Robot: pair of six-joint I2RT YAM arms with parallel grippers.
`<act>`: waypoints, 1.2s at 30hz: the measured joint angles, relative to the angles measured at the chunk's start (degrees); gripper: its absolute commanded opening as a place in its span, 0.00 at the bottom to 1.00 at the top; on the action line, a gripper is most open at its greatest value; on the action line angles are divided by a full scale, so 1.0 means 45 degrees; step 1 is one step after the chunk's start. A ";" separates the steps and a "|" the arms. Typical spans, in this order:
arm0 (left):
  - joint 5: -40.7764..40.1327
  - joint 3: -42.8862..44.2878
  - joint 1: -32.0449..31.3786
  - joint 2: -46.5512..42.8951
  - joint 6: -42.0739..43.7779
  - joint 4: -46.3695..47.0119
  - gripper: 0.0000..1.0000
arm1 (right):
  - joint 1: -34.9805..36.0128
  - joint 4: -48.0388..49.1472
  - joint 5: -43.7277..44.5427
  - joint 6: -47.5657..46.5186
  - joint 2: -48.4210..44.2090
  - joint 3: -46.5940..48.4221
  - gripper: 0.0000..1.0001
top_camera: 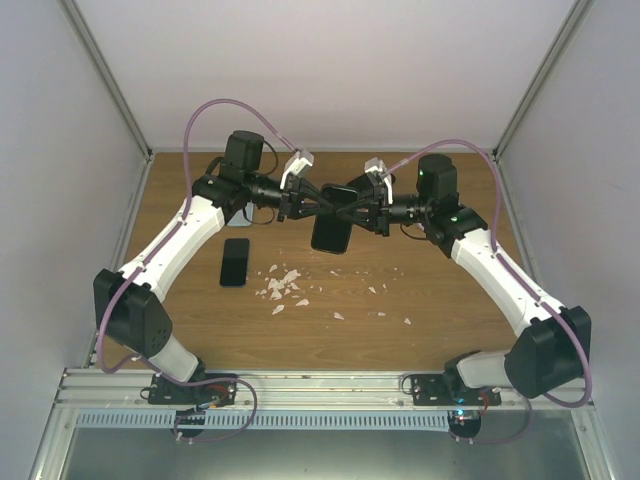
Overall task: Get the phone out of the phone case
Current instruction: Adjust the phone, then remove the phone case from the phone.
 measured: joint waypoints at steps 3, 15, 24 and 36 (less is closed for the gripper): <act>0.0029 0.0000 0.0000 0.0000 0.0073 -0.0044 0.16 | -0.0005 0.0087 -0.0121 0.0049 0.0000 -0.0024 0.02; -0.0607 -0.0568 0.0301 -0.0442 -0.0306 0.0010 0.59 | -0.0520 0.0704 -0.0563 0.0889 0.0010 -0.0578 0.01; -0.0612 -0.2205 0.0704 -0.1311 -0.0015 0.0000 0.56 | -0.1530 0.2963 -0.1642 0.3215 -0.0005 -0.1132 0.00; -0.1064 -0.2909 0.0107 -0.1749 0.0767 -0.0325 0.41 | -0.1724 0.4896 -0.2059 0.5362 -0.0097 -0.1564 0.01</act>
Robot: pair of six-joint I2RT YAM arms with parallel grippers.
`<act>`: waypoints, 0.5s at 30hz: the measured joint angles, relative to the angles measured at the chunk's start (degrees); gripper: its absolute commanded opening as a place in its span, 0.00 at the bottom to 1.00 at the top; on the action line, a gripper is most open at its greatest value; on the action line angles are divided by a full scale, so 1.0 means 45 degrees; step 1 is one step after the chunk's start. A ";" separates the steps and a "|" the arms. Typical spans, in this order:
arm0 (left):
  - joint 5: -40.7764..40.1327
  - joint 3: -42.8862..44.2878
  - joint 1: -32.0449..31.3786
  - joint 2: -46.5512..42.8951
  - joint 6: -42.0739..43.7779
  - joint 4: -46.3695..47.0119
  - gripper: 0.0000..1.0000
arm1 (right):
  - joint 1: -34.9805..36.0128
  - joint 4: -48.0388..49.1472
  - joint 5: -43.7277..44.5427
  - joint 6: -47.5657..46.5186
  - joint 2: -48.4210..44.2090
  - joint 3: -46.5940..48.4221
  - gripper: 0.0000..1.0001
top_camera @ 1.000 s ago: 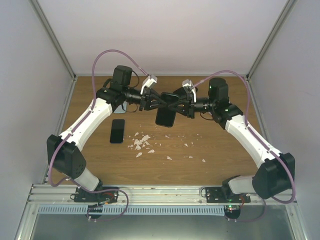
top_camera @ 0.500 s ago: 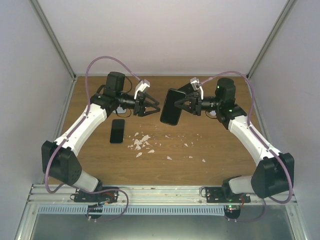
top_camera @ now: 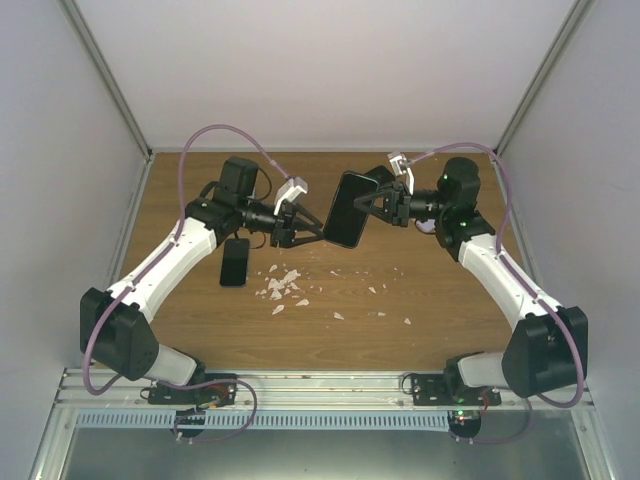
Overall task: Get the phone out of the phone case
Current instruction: Remove the phone case from the phone.
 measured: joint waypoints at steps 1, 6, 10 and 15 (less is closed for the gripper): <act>-0.0078 0.0000 -0.0102 0.0000 0.0107 -0.0049 0.40 | 0.0000 0.0092 -0.0053 0.0087 0.0000 0.0000 0.01; -0.0437 -0.0005 -0.0340 0.0000 0.0287 -0.0087 0.33 | 0.0000 0.0393 -0.0160 0.0442 0.0000 -0.0005 0.01; -0.0738 -0.0005 -0.0364 0.0000 0.0340 -0.0083 0.30 | 0.0000 0.0695 -0.0248 0.0636 0.0000 -0.0024 0.01; -0.0952 -0.0010 -0.0408 0.0000 0.0534 -0.0151 0.25 | -0.0029 0.0996 -0.0243 0.0763 0.0000 -0.0243 0.01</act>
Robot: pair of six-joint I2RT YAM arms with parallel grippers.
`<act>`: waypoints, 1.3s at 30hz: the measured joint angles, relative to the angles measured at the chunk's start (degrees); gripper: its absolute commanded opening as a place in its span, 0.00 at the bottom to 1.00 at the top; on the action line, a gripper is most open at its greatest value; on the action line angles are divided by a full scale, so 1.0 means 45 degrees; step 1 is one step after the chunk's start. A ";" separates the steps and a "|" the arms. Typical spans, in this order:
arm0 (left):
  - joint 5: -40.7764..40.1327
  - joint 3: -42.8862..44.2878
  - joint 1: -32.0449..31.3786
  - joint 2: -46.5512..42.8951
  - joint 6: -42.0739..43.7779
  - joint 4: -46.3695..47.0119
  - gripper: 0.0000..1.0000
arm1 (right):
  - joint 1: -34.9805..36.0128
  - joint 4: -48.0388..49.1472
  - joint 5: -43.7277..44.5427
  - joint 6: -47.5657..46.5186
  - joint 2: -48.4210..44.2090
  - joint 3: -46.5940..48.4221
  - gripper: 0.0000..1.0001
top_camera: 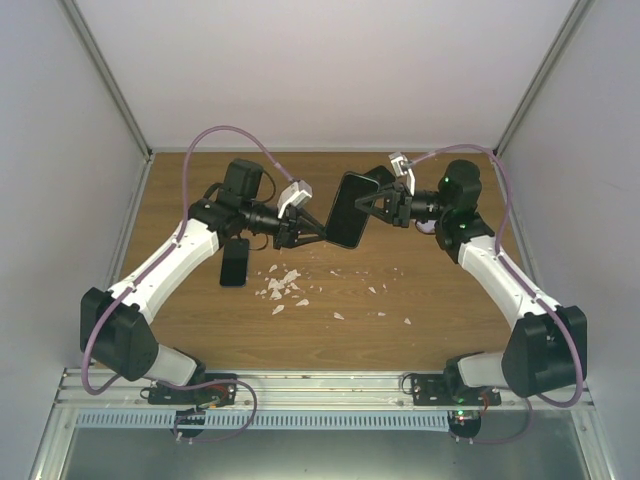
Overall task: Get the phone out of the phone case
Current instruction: Remove the phone case from the phone.
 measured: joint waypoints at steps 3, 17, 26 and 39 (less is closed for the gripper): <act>-0.0112 -0.0005 -0.0019 0.0015 0.0248 -0.0092 0.23 | -0.0034 0.0287 -0.0029 0.0199 0.0000 -0.0185 0.00; 0.0452 -0.0204 0.0063 0.0058 0.1195 -0.0044 0.17 | -0.0049 0.1530 -0.0316 0.1166 -0.0005 -0.0597 0.00; 0.0957 -0.0447 0.0146 0.0058 0.1224 0.0481 0.16 | -0.0053 0.1991 -0.0588 0.1389 -0.0005 -0.0597 0.00; 0.0321 -0.1870 0.1205 0.0107 0.1579 0.1326 0.22 | 0.0568 0.2045 -0.2356 0.1855 -0.0209 -0.0146 0.01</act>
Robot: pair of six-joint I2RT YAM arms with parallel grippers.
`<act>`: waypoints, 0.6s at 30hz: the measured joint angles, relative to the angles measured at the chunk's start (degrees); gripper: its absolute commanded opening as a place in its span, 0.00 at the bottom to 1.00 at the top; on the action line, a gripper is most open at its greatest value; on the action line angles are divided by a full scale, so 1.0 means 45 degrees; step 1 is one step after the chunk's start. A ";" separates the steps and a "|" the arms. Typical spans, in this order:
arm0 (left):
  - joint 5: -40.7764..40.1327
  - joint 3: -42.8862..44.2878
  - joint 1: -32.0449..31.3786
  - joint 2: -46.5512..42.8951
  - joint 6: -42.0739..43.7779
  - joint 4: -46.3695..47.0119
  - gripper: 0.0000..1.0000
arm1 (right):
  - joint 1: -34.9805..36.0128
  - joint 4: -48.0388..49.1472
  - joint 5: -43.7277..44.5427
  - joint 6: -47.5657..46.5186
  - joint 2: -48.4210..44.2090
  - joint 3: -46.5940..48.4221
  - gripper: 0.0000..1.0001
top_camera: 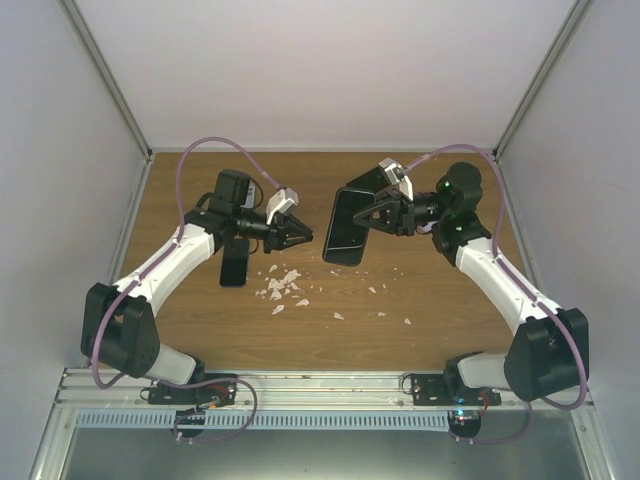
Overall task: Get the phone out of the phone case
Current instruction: Remove the phone case from the phone.
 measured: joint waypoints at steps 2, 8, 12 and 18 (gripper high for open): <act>0.0015 0.0000 0.0000 -0.0019 0.0049 0.0097 0.30 | 0.0010 -0.0039 -0.0107 -0.0015 -0.0005 0.0053 0.01; 0.0427 -0.0015 -0.0010 -0.0699 0.0083 -0.0029 0.53 | 0.0005 -0.0709 -0.0044 -0.0593 -0.0005 0.0389 0.01; 0.0767 -0.0369 -0.0165 -0.1889 -0.0092 0.0092 0.58 | -0.0005 -0.0937 0.0170 -0.0806 -0.0005 0.0413 0.00; 0.0913 -0.0529 -0.0835 -0.2429 -0.0408 0.0102 0.61 | -0.0005 -0.1073 0.0374 -0.0899 0.0015 0.0413 0.00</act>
